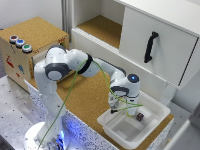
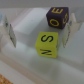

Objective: Put the grasped yellow block inside the left cabinet

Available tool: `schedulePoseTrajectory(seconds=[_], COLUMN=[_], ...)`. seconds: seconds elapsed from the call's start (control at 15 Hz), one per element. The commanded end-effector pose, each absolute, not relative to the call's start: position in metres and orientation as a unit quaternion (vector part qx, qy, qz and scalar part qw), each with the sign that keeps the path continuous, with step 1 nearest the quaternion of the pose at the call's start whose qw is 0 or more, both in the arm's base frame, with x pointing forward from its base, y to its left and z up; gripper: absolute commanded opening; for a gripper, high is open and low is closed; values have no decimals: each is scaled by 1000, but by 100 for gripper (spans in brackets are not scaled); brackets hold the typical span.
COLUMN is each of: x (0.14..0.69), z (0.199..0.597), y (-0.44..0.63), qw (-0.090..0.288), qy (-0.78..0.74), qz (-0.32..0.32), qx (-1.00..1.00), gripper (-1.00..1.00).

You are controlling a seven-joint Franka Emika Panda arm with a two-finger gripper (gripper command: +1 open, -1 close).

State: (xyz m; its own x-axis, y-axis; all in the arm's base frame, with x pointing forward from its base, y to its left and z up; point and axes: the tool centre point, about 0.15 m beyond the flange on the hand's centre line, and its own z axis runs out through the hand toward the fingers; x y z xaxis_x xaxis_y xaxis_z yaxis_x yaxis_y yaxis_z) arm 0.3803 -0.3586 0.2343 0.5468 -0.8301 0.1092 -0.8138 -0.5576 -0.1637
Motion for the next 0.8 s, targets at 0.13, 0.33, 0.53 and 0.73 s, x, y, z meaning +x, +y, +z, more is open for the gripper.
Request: schedulePoseTrajectory(seconds=[0.13,0.33,0.53,0.73], x=[364,359,361,361], z=[217,213,217,218], y=[-359,-359,-362,-359], qw=[95,87,77,78], qy=[508,510,506,503], qz=[-110,-106,-112,-115], qx=[-849,-849,-852,-853], gripper=[100,100,-100,-100])
